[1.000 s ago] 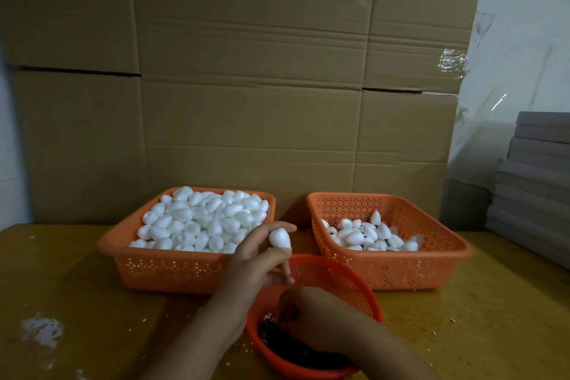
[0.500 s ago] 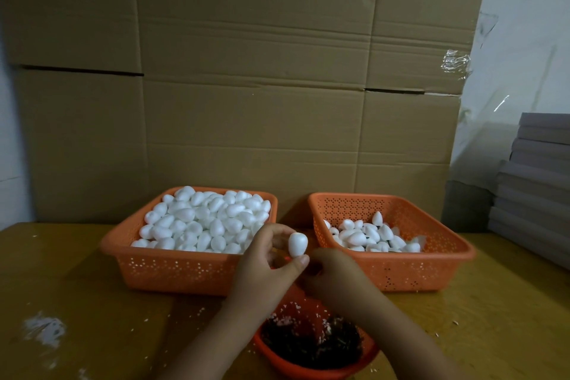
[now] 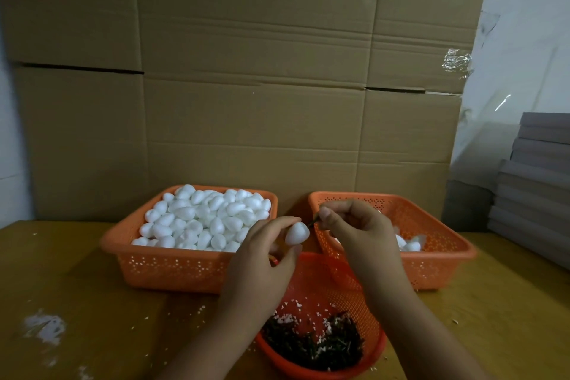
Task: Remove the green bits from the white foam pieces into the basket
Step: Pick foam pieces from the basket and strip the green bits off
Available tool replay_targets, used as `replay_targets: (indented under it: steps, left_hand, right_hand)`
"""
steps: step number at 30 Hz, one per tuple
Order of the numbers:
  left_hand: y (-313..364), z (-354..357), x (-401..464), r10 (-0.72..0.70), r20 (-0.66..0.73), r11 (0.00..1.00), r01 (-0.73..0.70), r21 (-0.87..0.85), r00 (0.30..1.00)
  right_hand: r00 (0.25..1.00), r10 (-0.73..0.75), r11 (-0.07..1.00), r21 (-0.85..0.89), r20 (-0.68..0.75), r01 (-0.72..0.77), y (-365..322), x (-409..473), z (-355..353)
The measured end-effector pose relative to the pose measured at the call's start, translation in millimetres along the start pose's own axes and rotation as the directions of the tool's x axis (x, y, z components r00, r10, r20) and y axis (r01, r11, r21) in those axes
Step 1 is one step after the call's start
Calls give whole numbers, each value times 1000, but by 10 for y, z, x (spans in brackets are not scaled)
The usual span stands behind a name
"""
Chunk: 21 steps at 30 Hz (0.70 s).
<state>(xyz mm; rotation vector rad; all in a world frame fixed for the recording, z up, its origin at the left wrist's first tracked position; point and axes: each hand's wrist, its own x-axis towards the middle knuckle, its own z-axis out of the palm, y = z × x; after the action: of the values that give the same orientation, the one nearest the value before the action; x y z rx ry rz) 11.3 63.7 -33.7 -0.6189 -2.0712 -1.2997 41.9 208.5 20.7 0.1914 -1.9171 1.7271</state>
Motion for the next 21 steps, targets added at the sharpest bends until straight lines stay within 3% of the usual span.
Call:
replay_targets:
  steps: [12, 21]
  left_hand:
    - [-47, 36, -5, -42, 18, 999, 42, -12, 999]
    - [-58, 49, -29, -30, 40, 999, 28, 40, 999]
  right_hand:
    - [1000, 22, 998, -51, -15, -23, 136, -28, 74]
    - [998, 60, 998, 21, -32, -59, 231, -31, 82]
